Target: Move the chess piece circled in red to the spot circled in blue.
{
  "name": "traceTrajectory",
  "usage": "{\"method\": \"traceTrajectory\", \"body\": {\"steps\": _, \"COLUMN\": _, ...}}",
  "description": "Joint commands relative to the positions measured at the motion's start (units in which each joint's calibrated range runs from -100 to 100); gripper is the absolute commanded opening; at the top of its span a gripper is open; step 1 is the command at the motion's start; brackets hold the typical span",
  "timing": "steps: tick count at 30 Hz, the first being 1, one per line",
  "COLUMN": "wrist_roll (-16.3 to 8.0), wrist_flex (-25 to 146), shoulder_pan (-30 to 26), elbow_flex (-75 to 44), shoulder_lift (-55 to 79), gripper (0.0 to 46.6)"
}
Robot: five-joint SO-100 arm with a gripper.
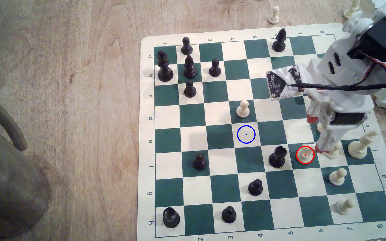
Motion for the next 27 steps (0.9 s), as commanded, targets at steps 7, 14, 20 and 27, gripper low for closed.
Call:
{"method": "traceTrajectory", "body": {"steps": 7, "wrist_roll": -0.93, "wrist_flex": -2.97, "shoulder_pan": -0.91, "elbow_flex": -0.55, "shoulder_lift": 2.17, "gripper": 18.5}}
{"method": "traceTrajectory", "body": {"steps": 14, "wrist_roll": -0.59, "wrist_flex": -1.49, "shoulder_pan": -1.61, "elbow_flex": -0.55, "shoulder_lift": 4.46, "gripper": 17.4}}
{"method": "traceTrajectory", "body": {"steps": 20, "wrist_roll": -0.83, "wrist_flex": 0.8, "shoulder_pan": -3.65, "elbow_flex": -0.28, "shoulder_lift": 3.87, "gripper": 18.2}}
{"method": "traceTrajectory", "body": {"steps": 27, "wrist_roll": -1.9, "wrist_flex": -1.08, "shoulder_pan": -5.29, "elbow_flex": -0.19, "shoulder_lift": 5.4, "gripper": 18.0}}
